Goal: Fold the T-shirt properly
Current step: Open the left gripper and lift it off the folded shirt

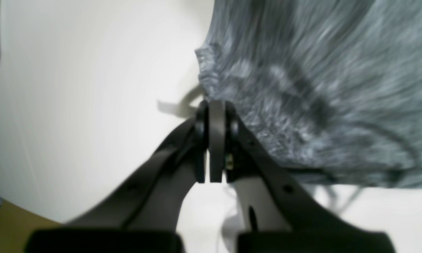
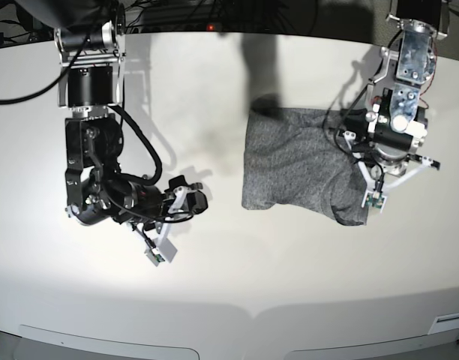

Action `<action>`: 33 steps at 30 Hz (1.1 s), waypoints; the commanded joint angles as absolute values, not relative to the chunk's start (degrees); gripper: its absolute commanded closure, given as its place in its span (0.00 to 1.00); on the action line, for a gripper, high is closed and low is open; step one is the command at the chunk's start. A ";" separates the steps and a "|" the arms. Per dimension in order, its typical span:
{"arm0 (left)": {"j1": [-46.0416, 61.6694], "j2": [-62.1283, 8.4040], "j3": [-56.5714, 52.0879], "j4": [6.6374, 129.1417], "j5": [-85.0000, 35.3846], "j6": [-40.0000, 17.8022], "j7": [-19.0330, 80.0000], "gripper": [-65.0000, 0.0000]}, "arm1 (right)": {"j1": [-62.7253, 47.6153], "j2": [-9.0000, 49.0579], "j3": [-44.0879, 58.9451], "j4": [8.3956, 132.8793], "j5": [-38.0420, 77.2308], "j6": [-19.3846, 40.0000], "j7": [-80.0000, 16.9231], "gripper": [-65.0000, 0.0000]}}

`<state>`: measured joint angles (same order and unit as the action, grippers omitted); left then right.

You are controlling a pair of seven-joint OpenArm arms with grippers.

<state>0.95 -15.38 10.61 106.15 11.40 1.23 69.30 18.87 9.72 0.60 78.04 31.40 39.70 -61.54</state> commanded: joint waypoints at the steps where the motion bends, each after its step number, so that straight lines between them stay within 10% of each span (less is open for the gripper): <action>1: 0.05 -15.75 10.48 108.51 13.39 2.07 68.86 1.00 | 20.45 10.00 0.78 78.89 32.12 40.00 -60.40 0.62; 28: 11.57 -15.77 10.48 117.36 21.17 7.53 65.28 1.00 | 20.45 9.98 0.75 78.89 36.21 40.00 -60.45 0.62; 33: 11.57 -15.77 10.48 117.36 21.17 7.51 65.98 0.67 | 20.45 9.98 0.75 78.89 36.34 40.00 -57.91 0.62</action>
